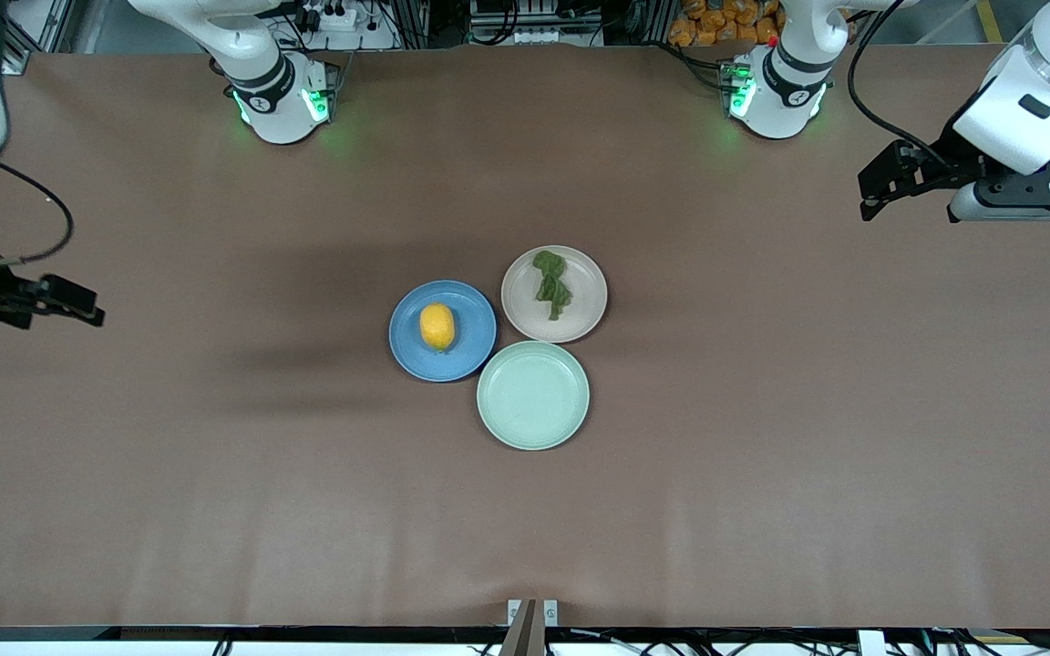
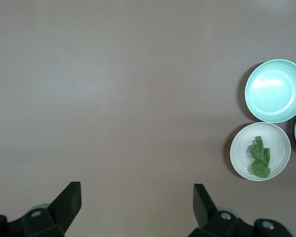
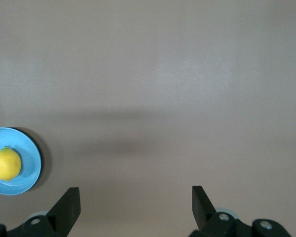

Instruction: Place lemon and lettuce in plates

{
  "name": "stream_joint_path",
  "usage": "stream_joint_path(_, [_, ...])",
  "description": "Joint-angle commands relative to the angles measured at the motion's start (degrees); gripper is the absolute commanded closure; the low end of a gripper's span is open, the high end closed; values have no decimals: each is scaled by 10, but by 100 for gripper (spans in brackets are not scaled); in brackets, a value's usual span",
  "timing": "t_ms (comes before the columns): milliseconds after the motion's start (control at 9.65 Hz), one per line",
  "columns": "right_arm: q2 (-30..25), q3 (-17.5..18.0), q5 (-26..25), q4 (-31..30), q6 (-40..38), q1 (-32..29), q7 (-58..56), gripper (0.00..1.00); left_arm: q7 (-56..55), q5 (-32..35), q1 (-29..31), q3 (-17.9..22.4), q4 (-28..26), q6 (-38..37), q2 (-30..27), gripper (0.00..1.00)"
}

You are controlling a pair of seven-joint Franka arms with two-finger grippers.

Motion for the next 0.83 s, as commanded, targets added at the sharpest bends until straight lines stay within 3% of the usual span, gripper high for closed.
stream_joint_path(0, [-54,11,5,-27,-27,-12,1,0,13,-14,0,2,6,-11,-3,0])
stream_joint_path(311, [-84,10,2,-26,-69,-12,3,0,13,-14,0,1,6,-11,-4,0])
stream_joint_path(725, [-83,10,-29,-1,-71,-10,2,0,13,-13,0,1,6,-10,-3,0])
